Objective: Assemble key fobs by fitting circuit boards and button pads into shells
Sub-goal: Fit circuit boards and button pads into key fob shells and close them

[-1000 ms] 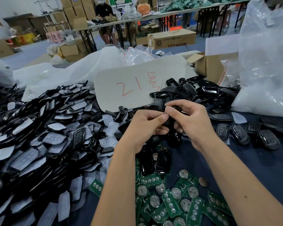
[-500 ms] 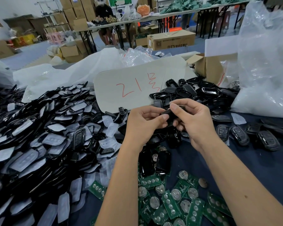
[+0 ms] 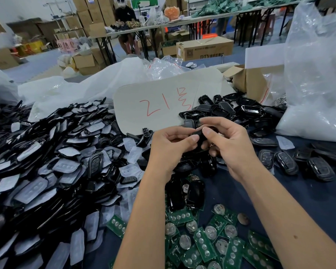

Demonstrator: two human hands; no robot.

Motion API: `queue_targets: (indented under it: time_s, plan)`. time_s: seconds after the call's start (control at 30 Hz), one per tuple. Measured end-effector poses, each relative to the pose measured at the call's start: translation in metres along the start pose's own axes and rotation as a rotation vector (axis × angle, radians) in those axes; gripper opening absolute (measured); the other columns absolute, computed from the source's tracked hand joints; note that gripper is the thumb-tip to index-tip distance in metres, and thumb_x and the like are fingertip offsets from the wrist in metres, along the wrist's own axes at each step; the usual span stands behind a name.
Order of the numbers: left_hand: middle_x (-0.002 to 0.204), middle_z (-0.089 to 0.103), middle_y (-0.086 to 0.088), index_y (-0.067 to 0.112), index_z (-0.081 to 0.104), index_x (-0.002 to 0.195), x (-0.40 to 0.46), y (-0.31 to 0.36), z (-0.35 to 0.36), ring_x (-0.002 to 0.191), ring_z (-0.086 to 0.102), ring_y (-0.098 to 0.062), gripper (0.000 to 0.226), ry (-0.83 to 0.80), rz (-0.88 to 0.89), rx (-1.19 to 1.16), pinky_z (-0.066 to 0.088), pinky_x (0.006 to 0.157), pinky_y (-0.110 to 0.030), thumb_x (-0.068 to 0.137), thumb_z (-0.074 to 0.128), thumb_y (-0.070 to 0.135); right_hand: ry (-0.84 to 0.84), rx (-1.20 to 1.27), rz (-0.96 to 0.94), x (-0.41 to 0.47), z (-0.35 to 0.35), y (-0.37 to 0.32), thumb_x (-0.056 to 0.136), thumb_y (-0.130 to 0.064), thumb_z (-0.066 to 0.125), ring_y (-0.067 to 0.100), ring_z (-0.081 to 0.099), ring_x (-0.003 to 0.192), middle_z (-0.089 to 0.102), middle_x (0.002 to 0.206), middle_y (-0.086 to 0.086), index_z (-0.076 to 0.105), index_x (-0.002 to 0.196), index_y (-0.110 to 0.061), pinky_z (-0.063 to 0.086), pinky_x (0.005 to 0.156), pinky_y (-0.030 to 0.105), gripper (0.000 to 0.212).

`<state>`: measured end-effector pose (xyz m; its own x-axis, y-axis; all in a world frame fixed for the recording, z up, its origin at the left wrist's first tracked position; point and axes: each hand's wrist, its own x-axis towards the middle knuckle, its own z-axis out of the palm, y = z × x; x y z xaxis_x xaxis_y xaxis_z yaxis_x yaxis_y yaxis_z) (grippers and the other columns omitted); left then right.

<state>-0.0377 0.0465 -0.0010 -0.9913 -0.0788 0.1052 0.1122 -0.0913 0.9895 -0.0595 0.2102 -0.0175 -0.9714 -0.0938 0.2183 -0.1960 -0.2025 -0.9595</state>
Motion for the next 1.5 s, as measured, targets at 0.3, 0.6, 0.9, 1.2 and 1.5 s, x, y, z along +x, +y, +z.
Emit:
queue_targets:
  time_s: [0.3,0.6,0.9,1.2,1.5]
  plan:
    - [0.094,0.079,-0.011,0.013,0.081,0.094,0.001,0.0,-0.004,0.089,0.075,-0.022,0.022,-0.024,0.011,-0.059,0.06,0.09,-0.035,0.081,0.081,-0.005,-0.072,0.058,-0.032,0.0,-0.004,-0.003,0.094,-0.004,0.073,0.019,0.066,0.073,0.075,0.088,0.014,0.08,0.103,-0.016,0.052,0.062,0.021,0.016]
    - [0.092,0.08,-0.013,0.021,0.084,0.089,0.002,0.0,-0.008,0.088,0.076,-0.022,0.019,-0.04,0.109,-0.025,0.059,0.084,-0.033,0.073,0.087,0.011,-0.079,0.09,-0.05,-0.003,-0.002,-0.007,0.078,-0.018,0.082,0.018,0.069,0.073,0.076,0.088,0.013,0.08,0.103,-0.011,0.055,0.065,0.022,0.026]
    - [0.091,0.079,-0.017,0.016,0.082,0.087,0.0,0.003,-0.011,0.087,0.076,-0.028,0.017,-0.065,0.167,0.008,0.061,0.085,-0.038,0.078,0.084,0.002,-0.119,0.101,-0.076,-0.003,-0.005,-0.007,0.077,-0.01,0.083,0.017,0.069,0.072,0.076,0.09,0.018,0.079,0.103,-0.007,0.055,0.065,0.022,0.026]
    - [0.084,0.076,-0.017,0.012,0.078,0.082,-0.002,0.009,-0.012,0.08,0.069,-0.026,0.015,-0.092,0.213,0.016,0.06,0.082,-0.037,0.069,0.086,0.009,-0.143,0.2,-0.055,-0.006,-0.001,-0.011,0.073,-0.002,0.08,0.015,0.067,0.067,0.077,0.098,0.021,0.078,0.097,-0.005,0.054,0.062,0.021,0.024]
    - [0.087,0.075,-0.005,0.012,0.076,0.087,0.004,-0.002,-0.019,0.086,0.074,-0.02,0.026,-0.018,0.201,0.361,0.062,0.087,-0.038,0.073,0.087,-0.007,-0.066,-0.131,-0.149,-0.007,0.01,-0.003,0.077,0.013,0.082,0.027,0.077,0.081,0.079,0.089,0.01,0.076,0.096,-0.007,0.063,0.074,0.033,0.028]
